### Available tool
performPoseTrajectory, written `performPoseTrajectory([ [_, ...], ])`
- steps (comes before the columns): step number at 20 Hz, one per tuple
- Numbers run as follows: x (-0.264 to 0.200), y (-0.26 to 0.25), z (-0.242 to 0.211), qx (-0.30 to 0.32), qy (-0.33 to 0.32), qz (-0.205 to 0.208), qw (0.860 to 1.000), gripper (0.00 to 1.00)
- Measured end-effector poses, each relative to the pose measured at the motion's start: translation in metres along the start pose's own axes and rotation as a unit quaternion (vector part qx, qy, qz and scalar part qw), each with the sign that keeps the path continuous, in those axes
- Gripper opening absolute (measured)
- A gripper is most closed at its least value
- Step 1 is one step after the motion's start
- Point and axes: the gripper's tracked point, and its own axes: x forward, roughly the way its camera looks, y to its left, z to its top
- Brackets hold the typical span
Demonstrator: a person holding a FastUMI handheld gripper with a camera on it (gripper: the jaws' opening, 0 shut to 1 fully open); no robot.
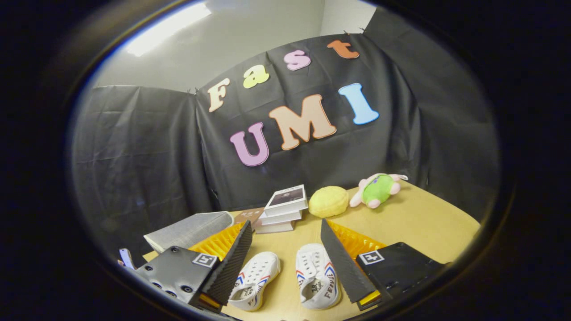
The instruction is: Open the storage box then place both shoes into the box .Put the left shoe in first, then the right shoe, with the right side of both shoes facing outward in a uniform manner.
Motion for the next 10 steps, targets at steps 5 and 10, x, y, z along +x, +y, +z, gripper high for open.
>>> performPoseTrajectory([
  [5, -0.0003, -0.0037, -0.0028, 0.005, 0.002, -0.001, 1.0, 0.99],
  [10, 0.0008, -0.0028, -0.0066, 0.021, 0.012, -0.002, 1.0, 0.99],
])
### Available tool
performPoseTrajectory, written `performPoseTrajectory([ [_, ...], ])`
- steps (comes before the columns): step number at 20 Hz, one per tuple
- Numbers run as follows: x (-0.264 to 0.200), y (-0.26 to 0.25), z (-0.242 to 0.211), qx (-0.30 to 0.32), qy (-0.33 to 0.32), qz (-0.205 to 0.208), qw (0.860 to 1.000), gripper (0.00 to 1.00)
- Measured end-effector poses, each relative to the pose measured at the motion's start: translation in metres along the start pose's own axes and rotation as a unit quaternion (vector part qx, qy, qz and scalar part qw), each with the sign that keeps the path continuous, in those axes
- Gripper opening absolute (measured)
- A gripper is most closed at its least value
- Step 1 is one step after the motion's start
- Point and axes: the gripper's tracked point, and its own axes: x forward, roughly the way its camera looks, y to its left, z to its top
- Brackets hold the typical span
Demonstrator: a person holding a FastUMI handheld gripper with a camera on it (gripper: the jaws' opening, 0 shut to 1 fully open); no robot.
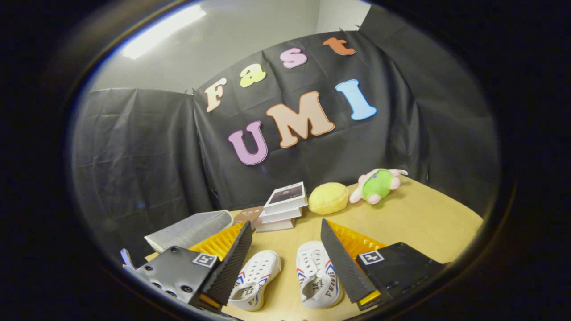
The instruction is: Open the storage box then place both shoes into the box .Put the left shoe in first, then the right shoe, with the right side of both shoes facing outward in a uniform manner.
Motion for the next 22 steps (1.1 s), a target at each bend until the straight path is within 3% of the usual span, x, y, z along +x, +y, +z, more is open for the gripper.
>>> performPoseTrajectory([
  [4, 0.005, 0.016, -0.006, 0.04, 0.023, 0.014, 0.999, 0.99],
  [8, 0.014, 0.06, -0.019, 0.124, 0.067, 0.071, 0.987, 1.0],
  [12, 0.022, 0.108, -0.044, 0.191, 0.127, 0.134, 0.964, 1.0],
  [15, 0.035, 0.135, -0.064, 0.24, 0.175, 0.157, 0.942, 1.0],
  [22, 0.065, 0.162, -0.115, 0.307, 0.263, 0.143, 0.904, 1.0],
])
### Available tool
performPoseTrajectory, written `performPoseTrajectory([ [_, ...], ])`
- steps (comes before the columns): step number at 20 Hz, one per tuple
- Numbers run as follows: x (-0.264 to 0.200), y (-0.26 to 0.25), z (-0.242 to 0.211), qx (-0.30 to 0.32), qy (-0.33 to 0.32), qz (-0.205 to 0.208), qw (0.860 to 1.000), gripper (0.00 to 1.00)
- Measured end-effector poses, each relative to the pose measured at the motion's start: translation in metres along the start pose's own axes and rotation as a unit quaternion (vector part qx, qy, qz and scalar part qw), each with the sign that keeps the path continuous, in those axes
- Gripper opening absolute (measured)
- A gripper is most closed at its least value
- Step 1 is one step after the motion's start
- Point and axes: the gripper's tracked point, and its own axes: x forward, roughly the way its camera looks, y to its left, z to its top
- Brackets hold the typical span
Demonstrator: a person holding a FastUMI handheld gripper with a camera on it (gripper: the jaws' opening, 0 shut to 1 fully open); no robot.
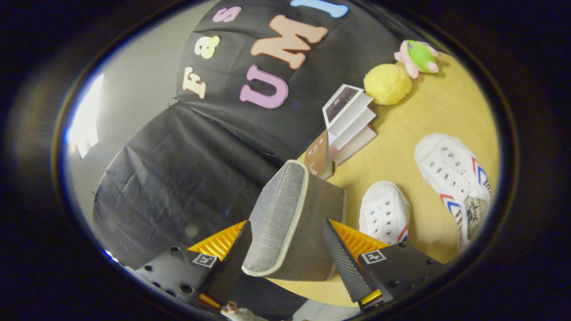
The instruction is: Open the storage box then place both shoes into the box .Put the left shoe in first, then the right shoe, with the right side of both shoes facing outward in a uniform manner.
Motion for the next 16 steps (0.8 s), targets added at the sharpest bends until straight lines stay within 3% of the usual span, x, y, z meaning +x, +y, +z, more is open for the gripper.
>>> performPoseTrajectory([
  [7, 0.047, -0.007, -0.033, 0.091, 0.076, 0.002, 0.993, 0.98],
  [10, 0.049, 0.007, -0.035, 0.139, 0.094, 0.036, 0.985, 0.81],
  [16, 0.05, 0.015, -0.032, 0.139, 0.099, 0.059, 0.984, 0.47],
])
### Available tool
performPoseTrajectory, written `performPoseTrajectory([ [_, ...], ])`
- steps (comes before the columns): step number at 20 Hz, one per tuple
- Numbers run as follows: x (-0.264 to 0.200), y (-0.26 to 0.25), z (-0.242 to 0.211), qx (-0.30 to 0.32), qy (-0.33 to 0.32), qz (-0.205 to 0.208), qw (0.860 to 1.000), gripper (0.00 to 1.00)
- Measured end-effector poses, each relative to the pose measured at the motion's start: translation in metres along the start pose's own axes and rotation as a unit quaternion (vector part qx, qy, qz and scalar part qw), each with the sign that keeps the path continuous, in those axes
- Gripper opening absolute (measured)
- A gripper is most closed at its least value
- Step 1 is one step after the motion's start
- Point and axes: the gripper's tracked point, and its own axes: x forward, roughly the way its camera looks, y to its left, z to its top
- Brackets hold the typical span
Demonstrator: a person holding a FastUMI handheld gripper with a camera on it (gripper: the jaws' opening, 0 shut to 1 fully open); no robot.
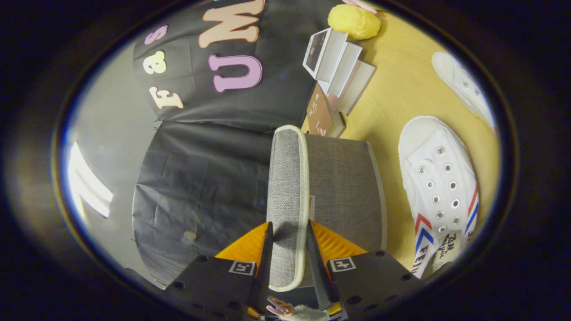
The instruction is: Open the storage box then place both shoes into the box .Put the left shoe in first, then the right shoe, with the right side of both shoes facing outward in a uniform manner.
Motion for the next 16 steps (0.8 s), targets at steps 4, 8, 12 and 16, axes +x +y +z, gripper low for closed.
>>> performPoseTrajectory([
  [4, -0.008, 0.014, 0.009, -0.013, -0.016, 0.018, 1.0, 0.25],
  [8, -0.014, 0.034, 0.018, -0.015, -0.029, 0.025, 0.999, 0.15],
  [12, -0.01, 0.072, 0.017, -0.048, -0.034, 0.046, 0.997, 0.07],
  [16, -0.002, 0.119, 0.012, -0.089, -0.035, 0.066, 0.993, 0.07],
])
